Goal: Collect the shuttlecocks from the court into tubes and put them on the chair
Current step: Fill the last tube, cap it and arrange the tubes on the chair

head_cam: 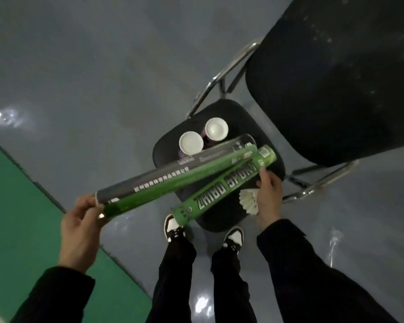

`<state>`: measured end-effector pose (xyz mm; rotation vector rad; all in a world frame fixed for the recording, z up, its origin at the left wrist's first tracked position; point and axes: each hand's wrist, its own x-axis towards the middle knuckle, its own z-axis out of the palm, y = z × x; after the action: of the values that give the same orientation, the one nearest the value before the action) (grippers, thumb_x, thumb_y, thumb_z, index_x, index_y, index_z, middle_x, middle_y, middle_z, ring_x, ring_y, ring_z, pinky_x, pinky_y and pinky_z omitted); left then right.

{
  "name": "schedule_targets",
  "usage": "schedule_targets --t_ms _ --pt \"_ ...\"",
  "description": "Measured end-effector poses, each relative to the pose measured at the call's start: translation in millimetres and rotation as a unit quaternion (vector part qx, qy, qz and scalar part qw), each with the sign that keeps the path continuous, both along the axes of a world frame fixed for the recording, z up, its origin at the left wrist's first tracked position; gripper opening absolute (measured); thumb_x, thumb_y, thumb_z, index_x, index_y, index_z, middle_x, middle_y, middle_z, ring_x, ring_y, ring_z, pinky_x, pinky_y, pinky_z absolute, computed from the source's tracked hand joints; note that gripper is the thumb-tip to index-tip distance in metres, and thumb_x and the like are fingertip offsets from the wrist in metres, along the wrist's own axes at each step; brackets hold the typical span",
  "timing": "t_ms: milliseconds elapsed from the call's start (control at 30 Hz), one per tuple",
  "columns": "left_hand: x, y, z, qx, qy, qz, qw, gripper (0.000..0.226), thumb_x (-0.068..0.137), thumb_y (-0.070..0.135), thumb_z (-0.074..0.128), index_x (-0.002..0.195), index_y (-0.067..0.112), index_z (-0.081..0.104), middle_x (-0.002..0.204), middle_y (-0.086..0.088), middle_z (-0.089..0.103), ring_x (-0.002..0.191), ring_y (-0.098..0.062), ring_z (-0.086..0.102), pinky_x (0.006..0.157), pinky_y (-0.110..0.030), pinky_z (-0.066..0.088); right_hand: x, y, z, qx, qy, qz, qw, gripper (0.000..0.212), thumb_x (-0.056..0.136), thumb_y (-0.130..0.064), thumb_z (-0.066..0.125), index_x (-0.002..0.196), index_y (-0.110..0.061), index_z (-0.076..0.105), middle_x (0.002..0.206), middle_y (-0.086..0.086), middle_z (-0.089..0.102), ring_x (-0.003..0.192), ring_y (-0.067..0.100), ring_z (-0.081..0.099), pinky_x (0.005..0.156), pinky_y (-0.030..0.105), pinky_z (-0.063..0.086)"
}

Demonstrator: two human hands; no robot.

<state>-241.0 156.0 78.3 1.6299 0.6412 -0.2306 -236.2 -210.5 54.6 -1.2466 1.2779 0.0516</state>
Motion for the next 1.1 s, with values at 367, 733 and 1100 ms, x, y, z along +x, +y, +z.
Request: schedule_targets --t_ms 367,733,1100 --pt "7.1 35.5 104.2 -0.108 0.076 -0.01 0.991 0.041 0.102 -0.006 0.036 0.091 -0.006 0.075 0.084 -0.015 0.069 0.073 -0.018 0.074 0.071 -0.042 0.065 -43.5 -58.8 129.4 0.1 -0.032 0.191 0.976 0.033 0.092 -0.042 0.07 0.115 -0.019 0.071 0.114 0.007 0.075 0.1 0.02 0.072 0.095 0.038 0.056" --pt "22.7 -30.0 190.2 -0.255 0.058 0.135 0.956 0.073 0.072 0.069 0.081 0.13 0.027 0.066 0.13 -0.001 0.064 0.119 -0.013 0.061 0.11 -0.036 0.046 -67.8 -35.3 262.4 0.032 -0.21 0.18 0.96 0.017 0.094 -0.031 0.07 0.103 -0.021 0.059 0.094 0.007 0.07 0.059 0.012 0.062 0.053 0.029 0.052" --pt "7.4 -151.1 209.2 -0.385 0.07 0.194 0.9 0.04 0.092 0.046 0.073 0.115 0.014 0.07 0.118 -0.011 0.076 0.11 -0.026 0.073 0.088 -0.044 0.059 -84.2 -51.5 308.7 -0.14 -0.198 0.294 0.925 0.013 0.091 -0.037 0.072 0.08 -0.031 0.075 0.114 -0.025 0.067 0.093 0.006 0.066 0.079 0.036 0.059"
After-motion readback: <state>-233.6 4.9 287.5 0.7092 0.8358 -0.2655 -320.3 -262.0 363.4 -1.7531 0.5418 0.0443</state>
